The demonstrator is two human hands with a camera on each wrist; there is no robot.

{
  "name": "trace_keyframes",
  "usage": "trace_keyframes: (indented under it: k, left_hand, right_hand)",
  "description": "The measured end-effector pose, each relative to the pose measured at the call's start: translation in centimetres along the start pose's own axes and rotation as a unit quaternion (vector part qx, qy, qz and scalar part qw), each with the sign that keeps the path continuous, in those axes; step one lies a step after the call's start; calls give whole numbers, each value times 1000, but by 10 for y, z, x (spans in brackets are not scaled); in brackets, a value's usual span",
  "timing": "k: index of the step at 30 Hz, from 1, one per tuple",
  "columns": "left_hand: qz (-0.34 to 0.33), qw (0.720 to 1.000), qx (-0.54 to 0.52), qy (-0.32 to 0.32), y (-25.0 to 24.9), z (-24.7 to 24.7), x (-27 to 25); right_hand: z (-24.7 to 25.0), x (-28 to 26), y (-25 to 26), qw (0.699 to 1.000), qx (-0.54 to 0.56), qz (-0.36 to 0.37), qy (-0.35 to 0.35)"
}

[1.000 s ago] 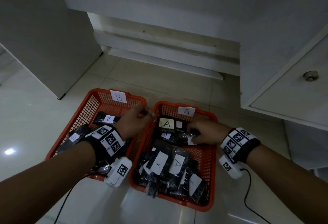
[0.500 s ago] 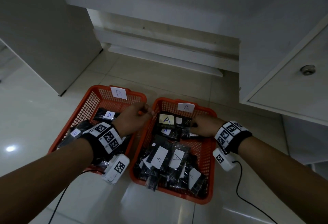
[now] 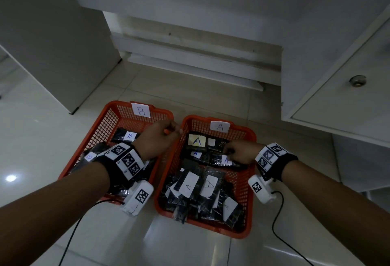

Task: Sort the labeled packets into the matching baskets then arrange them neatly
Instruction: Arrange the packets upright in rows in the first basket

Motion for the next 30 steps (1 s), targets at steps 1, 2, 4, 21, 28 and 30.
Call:
trace_keyframes:
  k: [1,2,4,21,28,30]
  left_hand:
    - [0,1000,1,1,0,-1,0]
    - [0,1000,2,1,0,-1,0]
    - [0,1000,5,3,-1,-2,1]
    - [-2,1000,-10,13,-3,-6,4]
    - [-3,1000,-3,15,-11,-8,4]
    - [-5,1000,2,20,-11,-10,3]
  right_hand:
    - [0,-1,0,1000,5,3,-3]
    - [1,-2,0,1000,9,4,-5]
    - [1,-1,-1,1000,14,1,-7]
    - [6,-7,3,999,-8,-7,-41]
    - [28,-11,5,999,-2,36,-29]
    - [27,-11,4,999,0,47,-18]
Point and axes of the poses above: each hand's wrist, its own x-axis towards the middle knuckle, its own z-axis out of the back of the hand, y = z × x, the point moved 10 cm from there along x, towards the middle knuckle, and after that the axes turned 8 degrees about -y, right-handed, at the moved point
